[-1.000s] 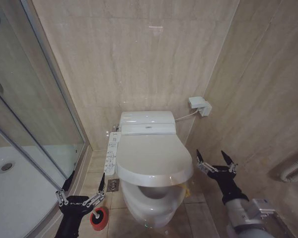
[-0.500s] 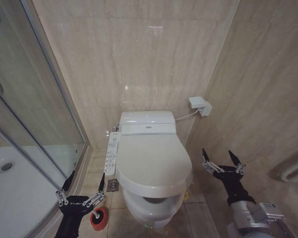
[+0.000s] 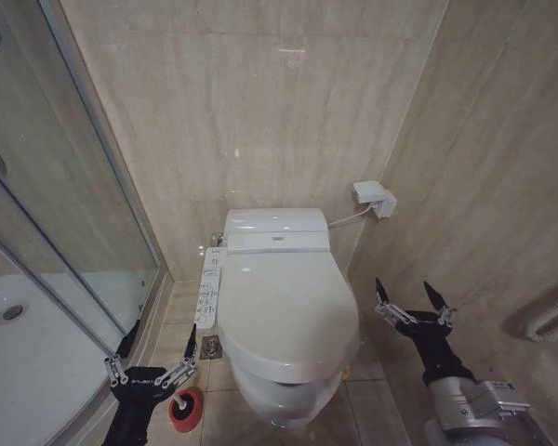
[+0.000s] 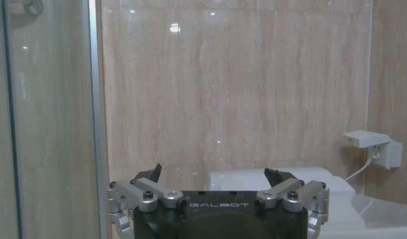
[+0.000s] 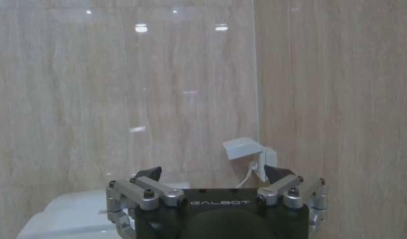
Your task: Open the toilet lid, clean the toilet bowl with a toilet brush, close the toilet lid, and flush.
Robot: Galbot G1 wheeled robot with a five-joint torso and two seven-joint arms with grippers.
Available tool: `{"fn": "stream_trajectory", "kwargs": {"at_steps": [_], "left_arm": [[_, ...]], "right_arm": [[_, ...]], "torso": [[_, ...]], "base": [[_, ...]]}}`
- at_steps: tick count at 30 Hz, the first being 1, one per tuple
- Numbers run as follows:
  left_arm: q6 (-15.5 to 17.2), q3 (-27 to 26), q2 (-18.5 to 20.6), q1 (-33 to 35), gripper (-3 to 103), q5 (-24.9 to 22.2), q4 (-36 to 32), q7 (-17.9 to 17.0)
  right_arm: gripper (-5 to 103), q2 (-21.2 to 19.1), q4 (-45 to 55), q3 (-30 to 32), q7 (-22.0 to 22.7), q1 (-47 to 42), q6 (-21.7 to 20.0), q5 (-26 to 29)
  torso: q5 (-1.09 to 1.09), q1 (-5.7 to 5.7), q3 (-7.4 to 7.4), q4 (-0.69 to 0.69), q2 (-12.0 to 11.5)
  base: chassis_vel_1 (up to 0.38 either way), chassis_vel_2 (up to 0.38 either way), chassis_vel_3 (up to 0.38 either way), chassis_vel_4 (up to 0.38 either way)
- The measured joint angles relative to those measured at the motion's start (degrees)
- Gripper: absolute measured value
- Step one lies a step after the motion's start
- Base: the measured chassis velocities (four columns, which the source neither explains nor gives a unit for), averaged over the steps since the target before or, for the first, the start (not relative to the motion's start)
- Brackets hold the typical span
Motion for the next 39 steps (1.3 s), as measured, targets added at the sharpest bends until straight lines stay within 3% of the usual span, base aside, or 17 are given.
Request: {"fn": "stream_trajectory", "kwargs": {"at_steps": [39], "left_arm": [[0.0,0.0,0.0,0.0,100,0.0,0.0,0.0]], "right_arm": [[100,-0.1,-0.1,-0.1,0.1,0.0,-0.3,-0.1]], "torso": [[0.0,0.0,0.0,0.0,0.0]], "base": [[0.0,0.0,0.0,0.0]]}}
